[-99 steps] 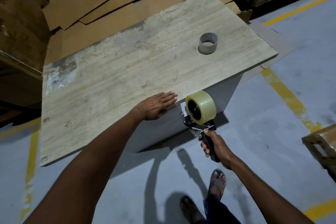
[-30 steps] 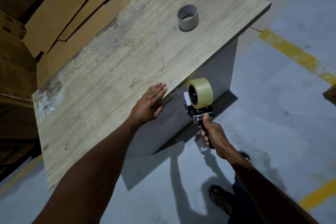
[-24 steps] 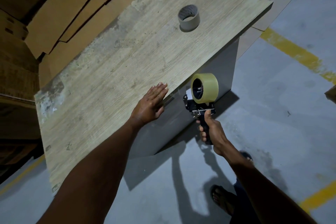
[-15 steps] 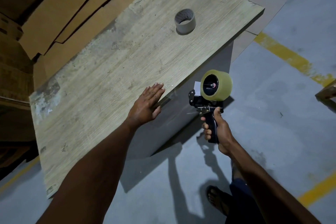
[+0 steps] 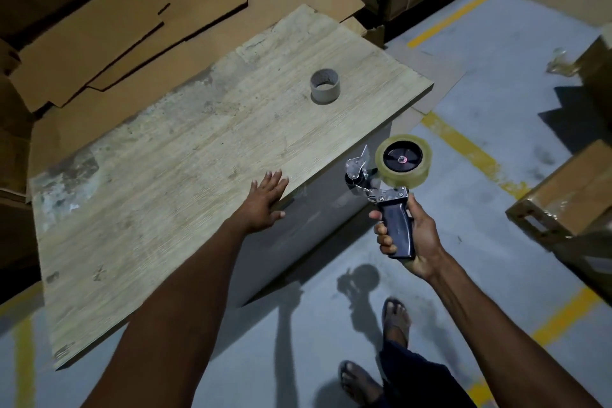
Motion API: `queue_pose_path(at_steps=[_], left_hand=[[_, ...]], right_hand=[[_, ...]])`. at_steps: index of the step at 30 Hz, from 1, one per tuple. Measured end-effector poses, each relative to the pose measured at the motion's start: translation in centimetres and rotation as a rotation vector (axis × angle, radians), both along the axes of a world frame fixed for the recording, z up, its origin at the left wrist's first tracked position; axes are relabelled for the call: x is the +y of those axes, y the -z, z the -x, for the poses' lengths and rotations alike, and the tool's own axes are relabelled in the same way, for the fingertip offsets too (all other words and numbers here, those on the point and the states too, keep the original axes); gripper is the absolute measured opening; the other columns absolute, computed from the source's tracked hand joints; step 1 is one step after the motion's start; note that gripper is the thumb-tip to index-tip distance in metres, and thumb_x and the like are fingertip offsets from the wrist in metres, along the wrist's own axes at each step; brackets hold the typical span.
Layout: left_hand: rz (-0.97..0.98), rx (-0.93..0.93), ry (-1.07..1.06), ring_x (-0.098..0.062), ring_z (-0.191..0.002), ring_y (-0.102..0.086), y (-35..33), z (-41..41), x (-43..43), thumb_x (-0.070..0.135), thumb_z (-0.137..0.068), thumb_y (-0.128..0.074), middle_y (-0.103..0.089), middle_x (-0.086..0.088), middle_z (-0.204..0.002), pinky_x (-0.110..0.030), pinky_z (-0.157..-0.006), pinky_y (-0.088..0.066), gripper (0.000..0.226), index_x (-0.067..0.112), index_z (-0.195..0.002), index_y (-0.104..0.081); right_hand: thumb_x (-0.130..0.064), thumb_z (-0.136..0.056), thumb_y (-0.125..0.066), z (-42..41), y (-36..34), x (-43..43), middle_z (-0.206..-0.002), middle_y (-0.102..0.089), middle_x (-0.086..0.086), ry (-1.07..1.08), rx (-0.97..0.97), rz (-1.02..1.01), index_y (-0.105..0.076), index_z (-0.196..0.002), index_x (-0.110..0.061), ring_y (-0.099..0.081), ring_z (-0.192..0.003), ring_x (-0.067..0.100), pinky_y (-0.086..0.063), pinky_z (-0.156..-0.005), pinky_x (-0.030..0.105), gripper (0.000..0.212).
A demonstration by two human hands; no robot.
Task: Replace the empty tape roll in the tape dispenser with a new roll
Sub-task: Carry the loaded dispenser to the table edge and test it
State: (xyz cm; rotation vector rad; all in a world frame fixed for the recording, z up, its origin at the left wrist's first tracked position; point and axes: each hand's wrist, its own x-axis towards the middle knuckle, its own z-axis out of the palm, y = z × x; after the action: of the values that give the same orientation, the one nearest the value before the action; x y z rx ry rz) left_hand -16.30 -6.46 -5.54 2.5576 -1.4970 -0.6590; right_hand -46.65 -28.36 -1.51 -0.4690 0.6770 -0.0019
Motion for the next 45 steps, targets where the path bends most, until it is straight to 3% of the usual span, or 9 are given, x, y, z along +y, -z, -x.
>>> queue_pose_path(at_steps=[4,11,14,21,25,28,33,40,45], left_hand=[[-0.109,0.000,-0.065,-0.025,-0.159,0.007,-2.1,1.3,-0.4,0.026,-0.101,-0.062,0.008,-0.008,-0.172,-0.044,-0.128,-0.005,0.086,0.015,-0.165,-0.005],[-0.286,-0.061,-0.179,-0.023,-0.160,0.001,-2.8,0.9,2.7,0.050,-0.101,-0.054,0.003,-0.007,-0.173,-0.053,-0.125,-0.009,0.083,0.017,-0.165,-0.012],[-0.265,-0.059,-0.302,-0.024,-0.160,-0.002,-3.9,-2.0,3.7,0.052,-0.102,-0.051,-0.002,-0.007,-0.173,-0.053,-0.125,-0.008,0.078,0.017,-0.163,-0.018],[-0.205,-0.046,-0.538,-0.022,-0.160,-0.001,-6.0,-7.9,4.6,0.047,-0.101,-0.055,-0.003,-0.005,-0.173,-0.050,-0.126,-0.006,0.082,0.017,-0.165,-0.012],[-0.167,-0.012,-0.624,-0.022,-0.160,0.001,-6.0,-8.9,5.6,0.046,-0.102,-0.055,-0.001,-0.005,-0.173,-0.051,-0.126,-0.004,0.083,0.017,-0.165,-0.011],[-0.142,-0.006,-0.664,-0.022,-0.160,0.003,-6.0,-9.4,6.1,0.044,-0.102,-0.056,0.000,-0.006,-0.173,-0.051,-0.126,0.000,0.083,0.016,-0.165,-0.010],[-0.118,-0.032,-0.699,-0.022,-0.160,0.006,-6.1,-9.9,6.0,0.044,-0.102,-0.055,0.003,-0.005,-0.173,-0.051,-0.126,0.003,0.083,0.015,-0.165,-0.009],[-0.110,-0.034,-0.712,-0.021,-0.160,0.007,-5.1,-10.0,5.0,0.042,-0.101,-0.057,0.003,-0.006,-0.173,-0.051,-0.127,0.006,0.085,0.016,-0.165,-0.009],[-0.116,-0.048,-0.691,-0.021,-0.160,0.007,-5.2,-9.7,3.5,0.043,-0.101,-0.056,0.003,-0.006,-0.173,-0.051,-0.127,0.006,0.085,0.016,-0.165,-0.009]], right_hand=[[-0.072,-0.100,-0.032,-0.5,-2.4,-1.0,-0.068,-0.056,0.009,-0.059,0.025,0.049,-0.069,-0.098,0.003,-0.053,-0.047,0.017,-0.041,-0.038,0.025,0.083],[-0.067,-0.102,-0.034,-6.1,-5.1,-1.6,-0.065,-0.059,0.008,-0.109,0.113,0.119,-0.065,-0.092,0.000,-0.056,-0.046,0.016,-0.043,-0.036,0.022,0.074],[-0.068,-0.102,-0.030,-12.3,-6.9,-2.0,-0.060,-0.057,0.009,-0.205,0.169,0.134,-0.060,-0.088,0.001,-0.055,-0.041,0.018,-0.041,-0.035,0.021,0.077],[-0.061,-0.107,-0.028,-27.3,-11.4,-0.1,-0.074,-0.055,0.013,-0.446,0.187,0.194,-0.056,-0.109,-0.001,-0.052,-0.049,0.021,-0.040,-0.036,0.020,0.067],[-0.062,-0.099,-0.055,-35.8,-13.6,1.9,-0.077,-0.060,0.013,-0.465,0.121,0.141,-0.057,-0.118,-0.008,-0.055,-0.048,0.021,-0.047,-0.036,0.024,0.057],[-0.039,-0.095,-0.073,-39.4,-13.4,2.3,-0.077,-0.057,0.012,-0.434,0.028,-0.021,-0.054,-0.109,-0.005,-0.057,-0.047,0.018,-0.049,-0.036,0.024,0.042],[-0.007,-0.099,-0.056,-40.2,-10.1,2.5,-0.063,-0.064,0.014,-0.399,0.034,-0.063,-0.060,-0.091,0.006,-0.062,-0.046,0.019,-0.056,-0.043,0.024,0.016],[-0.006,-0.098,-0.042,-38.1,-4.9,2.2,-0.062,-0.055,0.014,-0.484,-0.003,0.068,-0.053,-0.077,-0.003,-0.054,-0.052,0.021,-0.053,-0.052,0.024,0.023],[-0.006,-0.098,-0.057,-36.6,-1.8,1.3,-0.070,-0.053,0.008,-0.567,0.104,0.105,-0.056,-0.085,-0.007,-0.053,-0.060,0.021,-0.056,-0.056,0.032,0.013]])
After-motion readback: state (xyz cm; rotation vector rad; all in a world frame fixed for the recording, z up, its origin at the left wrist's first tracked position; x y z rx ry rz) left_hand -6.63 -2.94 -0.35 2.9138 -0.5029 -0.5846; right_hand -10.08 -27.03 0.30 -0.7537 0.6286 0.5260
